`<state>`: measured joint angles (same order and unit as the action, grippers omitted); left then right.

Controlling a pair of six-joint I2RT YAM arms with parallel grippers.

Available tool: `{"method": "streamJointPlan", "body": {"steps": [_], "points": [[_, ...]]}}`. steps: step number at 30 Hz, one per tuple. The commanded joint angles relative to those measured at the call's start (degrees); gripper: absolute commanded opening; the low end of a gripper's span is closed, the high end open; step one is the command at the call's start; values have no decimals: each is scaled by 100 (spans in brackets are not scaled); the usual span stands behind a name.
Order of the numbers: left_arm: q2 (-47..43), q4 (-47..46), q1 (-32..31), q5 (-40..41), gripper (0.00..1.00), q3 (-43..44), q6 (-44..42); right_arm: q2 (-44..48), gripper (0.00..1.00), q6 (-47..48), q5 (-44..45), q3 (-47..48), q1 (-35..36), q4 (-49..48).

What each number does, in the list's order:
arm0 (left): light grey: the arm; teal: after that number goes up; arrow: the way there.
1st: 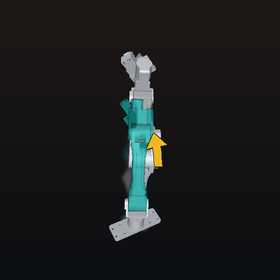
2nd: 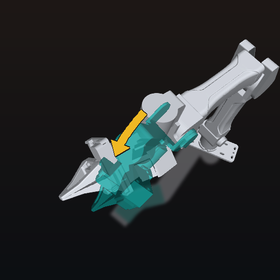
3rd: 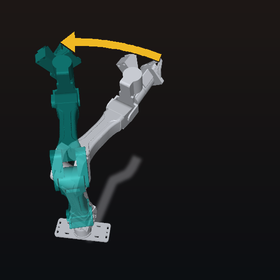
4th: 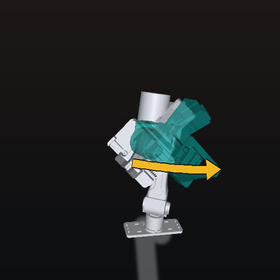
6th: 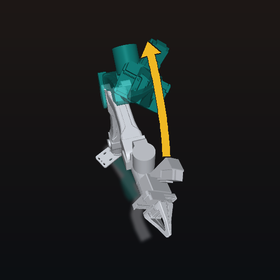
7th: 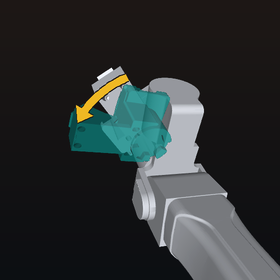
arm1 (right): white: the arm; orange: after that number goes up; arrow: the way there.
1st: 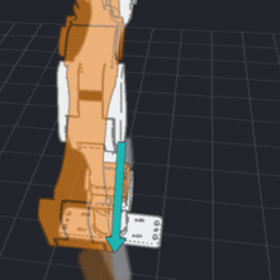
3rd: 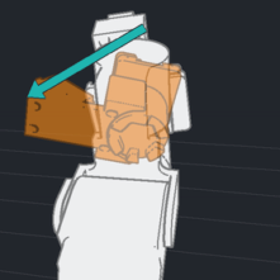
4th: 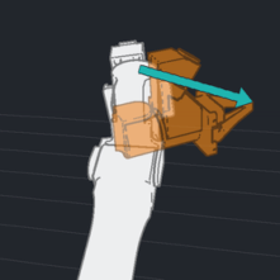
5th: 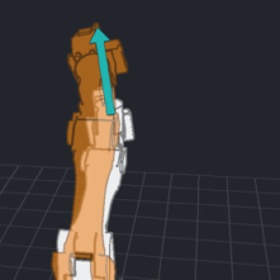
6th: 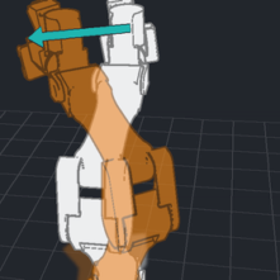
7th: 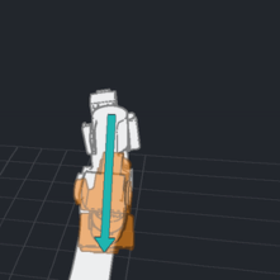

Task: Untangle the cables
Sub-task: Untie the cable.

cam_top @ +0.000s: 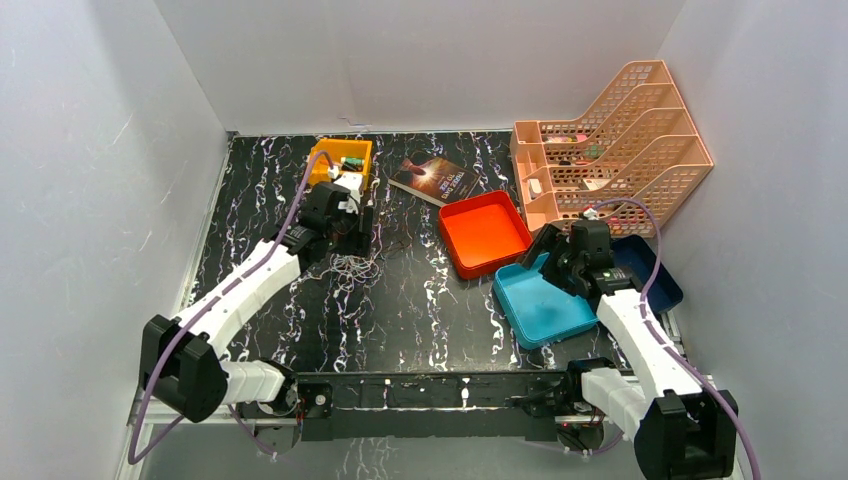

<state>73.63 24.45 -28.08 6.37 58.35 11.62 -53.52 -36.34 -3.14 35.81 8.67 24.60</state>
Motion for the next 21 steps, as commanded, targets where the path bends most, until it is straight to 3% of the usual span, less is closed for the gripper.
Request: {"method": "streamJointPlan", "body": {"steps": [1,6,12,17,21], "points": [[-410,157,44,-75,67,28,34,-100,98,-79,49,-15,251,-781],[-553,391,40,-18,70,104,170,-67,98,553,-758,129,399,-789],[-499,310,39,-271,69,-85,402,531,98,1054,-2771,-4,399,-1480],[231,-84,39,-973,56,194,41,601,98,979,-2614,134,398,-1324],[1182,98,39,-534,50,827,-530,807,96,1098,-2216,152,399,-946]]}}
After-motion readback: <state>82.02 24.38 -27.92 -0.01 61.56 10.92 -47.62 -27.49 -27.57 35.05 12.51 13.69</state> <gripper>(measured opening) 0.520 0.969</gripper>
